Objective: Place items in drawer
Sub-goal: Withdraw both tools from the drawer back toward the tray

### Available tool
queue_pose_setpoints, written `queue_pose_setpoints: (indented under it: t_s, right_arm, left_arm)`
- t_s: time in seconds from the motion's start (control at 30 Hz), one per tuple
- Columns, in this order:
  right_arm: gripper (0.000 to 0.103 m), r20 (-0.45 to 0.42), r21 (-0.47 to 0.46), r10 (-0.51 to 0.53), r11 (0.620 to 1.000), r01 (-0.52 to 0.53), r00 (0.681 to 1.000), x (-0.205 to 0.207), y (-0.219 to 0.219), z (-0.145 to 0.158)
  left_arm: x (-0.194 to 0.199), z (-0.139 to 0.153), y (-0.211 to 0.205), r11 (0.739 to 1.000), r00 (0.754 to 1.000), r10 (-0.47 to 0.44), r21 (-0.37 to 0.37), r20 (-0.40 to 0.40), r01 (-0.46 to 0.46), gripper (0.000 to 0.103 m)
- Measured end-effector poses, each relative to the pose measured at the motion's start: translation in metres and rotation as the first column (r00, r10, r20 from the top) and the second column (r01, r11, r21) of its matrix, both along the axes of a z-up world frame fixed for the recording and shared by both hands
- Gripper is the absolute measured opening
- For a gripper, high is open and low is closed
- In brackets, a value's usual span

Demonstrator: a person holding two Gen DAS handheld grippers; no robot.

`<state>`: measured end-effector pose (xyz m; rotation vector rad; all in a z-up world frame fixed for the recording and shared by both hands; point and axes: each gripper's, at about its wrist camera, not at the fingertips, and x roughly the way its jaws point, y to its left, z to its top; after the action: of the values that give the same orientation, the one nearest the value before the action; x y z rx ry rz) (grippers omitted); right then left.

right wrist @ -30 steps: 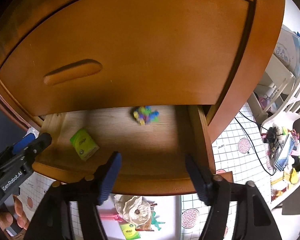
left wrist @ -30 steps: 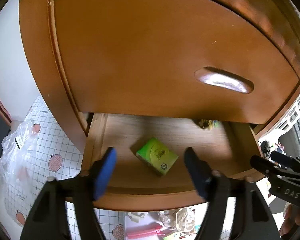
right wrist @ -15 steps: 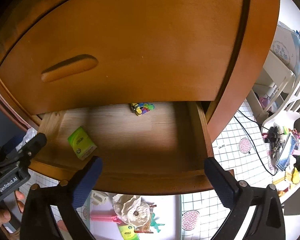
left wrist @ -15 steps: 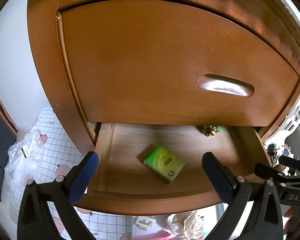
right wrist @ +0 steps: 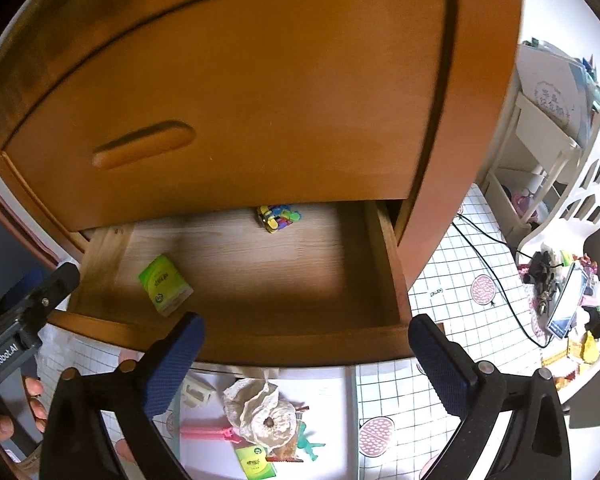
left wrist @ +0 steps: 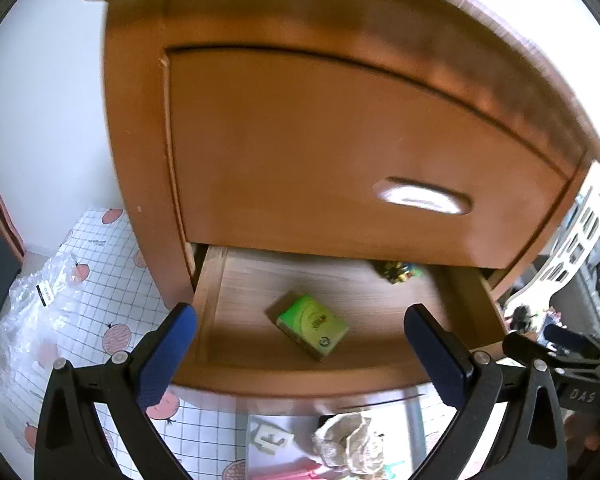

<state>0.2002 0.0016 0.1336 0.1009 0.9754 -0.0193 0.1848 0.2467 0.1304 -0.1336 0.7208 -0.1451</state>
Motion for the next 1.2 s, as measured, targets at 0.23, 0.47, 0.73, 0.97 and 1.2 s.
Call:
queue_pose_setpoints:
  t_s: [0.23,0.47,0.73,0.97,1.2]
  right_arm:
    - [0.103,0.092,-0.034,0.052,0.998,-0.049,0.994,-0.051,0.01,-0.008]
    - [0.103,0.071,-0.009,0.098,0.995,-0.097,0.993,-0.094,0.026,-0.049]
    - [0.103,-0.081,0.019,0.083,0.996,-0.082,0.993,-0.116,0.031,-0.123]
    - [0.103,-0.189,0.012,0.051,0.999,-0.05,0.981,-0.123,0.03,-0.17]
    - [0.103,-0.278,0.008,0.05,0.999,-0.05,0.959,-0.126,0.03,-0.205]
  left_arm:
    - [-0.046,-0.016,0.001,0.999,0.999,-0.028,-0.031,0.028,0.029,0.103]
    - [-0.077,-0.054,0.001,0.999,0.999,-0.032,-0.027,-0.016,0.031,0.103]
    - [-0.072,-0.124,0.012,1.0,0.979,-0.006,-0.001,-0.204,0.006,0.103]
    - [-0.073,-0.167,0.012,0.999,0.96,0.001,-0.033,-0.281,-0.01,0.103]
    - [-0.069,-0.207,0.007,0.997,0.916,-0.062,-0.072,-0.397,0.036,0.103]
